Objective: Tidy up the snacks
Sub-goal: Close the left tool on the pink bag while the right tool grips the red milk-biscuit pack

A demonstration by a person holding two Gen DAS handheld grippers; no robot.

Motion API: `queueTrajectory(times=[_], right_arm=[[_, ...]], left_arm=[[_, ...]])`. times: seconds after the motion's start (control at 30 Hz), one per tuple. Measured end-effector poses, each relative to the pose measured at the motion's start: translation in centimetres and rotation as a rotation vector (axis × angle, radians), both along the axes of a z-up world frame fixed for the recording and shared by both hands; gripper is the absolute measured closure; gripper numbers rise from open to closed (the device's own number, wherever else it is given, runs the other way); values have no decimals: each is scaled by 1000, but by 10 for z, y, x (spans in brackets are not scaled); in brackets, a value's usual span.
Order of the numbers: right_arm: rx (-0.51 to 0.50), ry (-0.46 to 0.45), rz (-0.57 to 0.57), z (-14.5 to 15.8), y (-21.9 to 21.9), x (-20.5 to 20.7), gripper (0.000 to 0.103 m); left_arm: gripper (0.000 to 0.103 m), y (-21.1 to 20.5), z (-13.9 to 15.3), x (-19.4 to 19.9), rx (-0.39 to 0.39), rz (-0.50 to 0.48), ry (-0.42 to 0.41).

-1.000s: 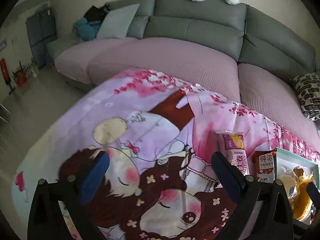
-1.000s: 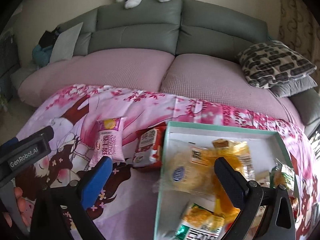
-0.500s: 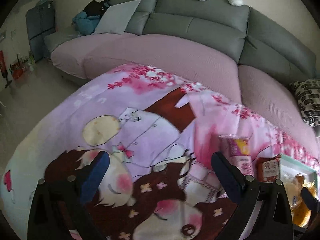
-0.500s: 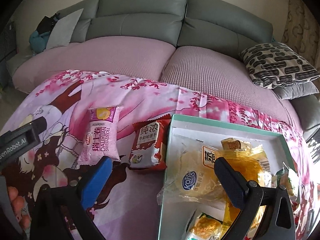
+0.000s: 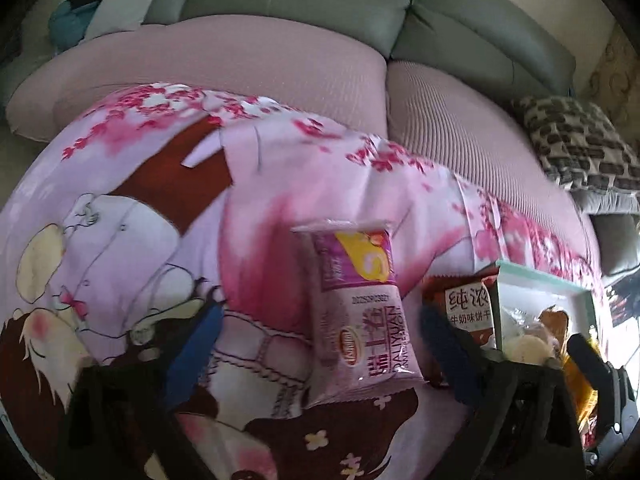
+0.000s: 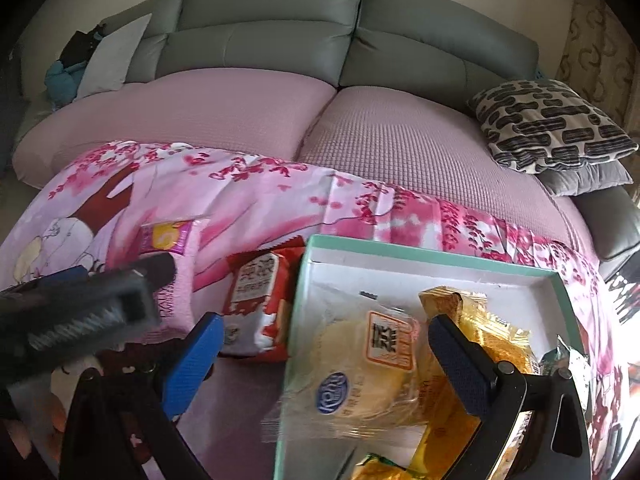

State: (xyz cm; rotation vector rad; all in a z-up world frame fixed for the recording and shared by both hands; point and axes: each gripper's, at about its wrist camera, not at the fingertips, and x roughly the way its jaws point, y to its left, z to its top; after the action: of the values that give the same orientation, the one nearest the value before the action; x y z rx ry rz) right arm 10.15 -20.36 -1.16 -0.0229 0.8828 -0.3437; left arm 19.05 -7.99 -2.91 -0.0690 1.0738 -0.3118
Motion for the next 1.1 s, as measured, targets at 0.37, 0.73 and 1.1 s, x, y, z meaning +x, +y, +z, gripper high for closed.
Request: queueTrajectory(times=[0.37, 0.73, 1.1], right_arm=[[-9, -42, 107, 11, 18, 6, 1], [-34, 35, 190, -7, 41, 30, 25], [-16, 61, 192, -13, 38, 33, 30]], left_arm=[[48, 22, 4, -4, 63, 62, -36], [46, 51, -5, -2, 6, 88, -29], [46, 48, -12, 3, -2, 72, -39]])
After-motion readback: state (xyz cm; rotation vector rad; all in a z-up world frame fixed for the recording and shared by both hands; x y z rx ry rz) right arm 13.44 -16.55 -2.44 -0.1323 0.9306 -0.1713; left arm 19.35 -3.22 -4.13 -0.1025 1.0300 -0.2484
